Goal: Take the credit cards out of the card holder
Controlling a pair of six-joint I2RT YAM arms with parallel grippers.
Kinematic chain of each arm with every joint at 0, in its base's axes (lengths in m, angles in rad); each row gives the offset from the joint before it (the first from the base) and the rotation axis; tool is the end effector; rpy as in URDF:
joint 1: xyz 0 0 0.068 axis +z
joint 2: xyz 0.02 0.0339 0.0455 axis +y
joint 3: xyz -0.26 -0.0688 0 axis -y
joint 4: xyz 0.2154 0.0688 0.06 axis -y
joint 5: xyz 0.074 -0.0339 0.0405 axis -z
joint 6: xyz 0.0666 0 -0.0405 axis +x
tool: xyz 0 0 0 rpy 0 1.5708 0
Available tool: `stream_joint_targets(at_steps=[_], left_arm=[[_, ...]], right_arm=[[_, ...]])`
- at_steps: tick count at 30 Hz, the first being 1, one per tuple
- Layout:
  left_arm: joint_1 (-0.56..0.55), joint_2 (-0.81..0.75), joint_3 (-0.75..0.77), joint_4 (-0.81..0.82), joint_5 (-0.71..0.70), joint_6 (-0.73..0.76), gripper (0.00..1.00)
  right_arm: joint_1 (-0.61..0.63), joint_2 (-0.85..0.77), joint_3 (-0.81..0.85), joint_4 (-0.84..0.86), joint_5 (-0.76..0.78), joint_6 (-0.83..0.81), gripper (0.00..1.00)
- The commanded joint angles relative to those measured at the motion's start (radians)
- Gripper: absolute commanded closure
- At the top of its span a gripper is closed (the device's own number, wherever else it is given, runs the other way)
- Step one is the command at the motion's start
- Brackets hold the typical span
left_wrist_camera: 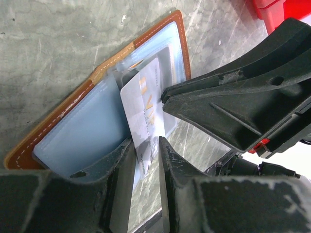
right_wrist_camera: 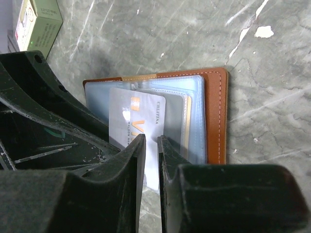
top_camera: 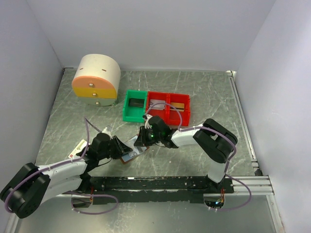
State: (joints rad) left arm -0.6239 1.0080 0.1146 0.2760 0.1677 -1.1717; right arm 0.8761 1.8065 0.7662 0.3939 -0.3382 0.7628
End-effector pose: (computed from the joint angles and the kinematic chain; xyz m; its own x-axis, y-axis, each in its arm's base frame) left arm 0.1371 -0.1124 0.1223 -0.8151 -0.5326 -0.2278 -0.1662 0.5917 -0.7889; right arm 0.2075 0.2836 0.1285 -0.8966 -0.0578 -0.4390 -0.3801 0.6092 0.6960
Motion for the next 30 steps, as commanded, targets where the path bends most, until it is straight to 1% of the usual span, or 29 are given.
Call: stream_joint_targets(at_steps=[1,5,7,9,11,13,16,20,22,25,28,30], left_arm=[[-0.006,-0.003,-0.018,0.131,0.033,-0.042,0.65],[-0.006,0.019,-0.019,0.165,0.042,-0.039,0.69],[-0.006,0.034,-0.003,0.169,0.065,-0.007,0.77],[-0.006,0.039,0.03,0.109,0.073,0.034,0.86],[-0.007,0.026,0.055,0.023,0.058,0.06,0.93],[-0.006,-0.004,0.069,-0.042,0.041,0.091,0.93],[-0.006,-0.025,0.107,-0.08,0.056,0.182,0.93],[-0.006,0.075,0.256,-0.271,0.086,0.359,0.93],[-0.006,0.138,0.338,-0.409,0.059,0.43,0.93],[-0.006,0.154,0.387,-0.523,-0.008,0.451,0.93],[-0.007,0.126,0.381,-0.532,-0.005,0.452,0.93],[-0.006,0.12,0.385,-0.546,0.013,0.458,0.93]], right_arm=[[0.004,0.049,-0.016,-0.034,-0.001,-0.01,0.83],[0.001,0.047,-0.016,-0.038,0.0,-0.013,0.83],[0.001,0.044,-0.018,-0.038,0.001,-0.014,0.83],[0.0,0.039,-0.024,-0.037,0.006,-0.013,0.83],[-0.004,0.027,-0.031,-0.038,0.017,-0.012,0.83],[-0.009,0.006,-0.04,-0.052,0.053,-0.006,0.83],[-0.016,-0.063,-0.093,-0.053,0.175,0.021,0.82],[-0.043,-0.156,-0.144,-0.064,0.223,0.031,0.82],[-0.049,-0.2,-0.161,-0.07,0.232,0.029,0.82],[-0.054,-0.243,-0.157,-0.11,0.236,0.013,0.81],[-0.054,-0.282,-0.159,-0.128,0.233,0.005,0.81],[-0.054,-0.316,-0.171,-0.105,0.219,0.003,0.8]])
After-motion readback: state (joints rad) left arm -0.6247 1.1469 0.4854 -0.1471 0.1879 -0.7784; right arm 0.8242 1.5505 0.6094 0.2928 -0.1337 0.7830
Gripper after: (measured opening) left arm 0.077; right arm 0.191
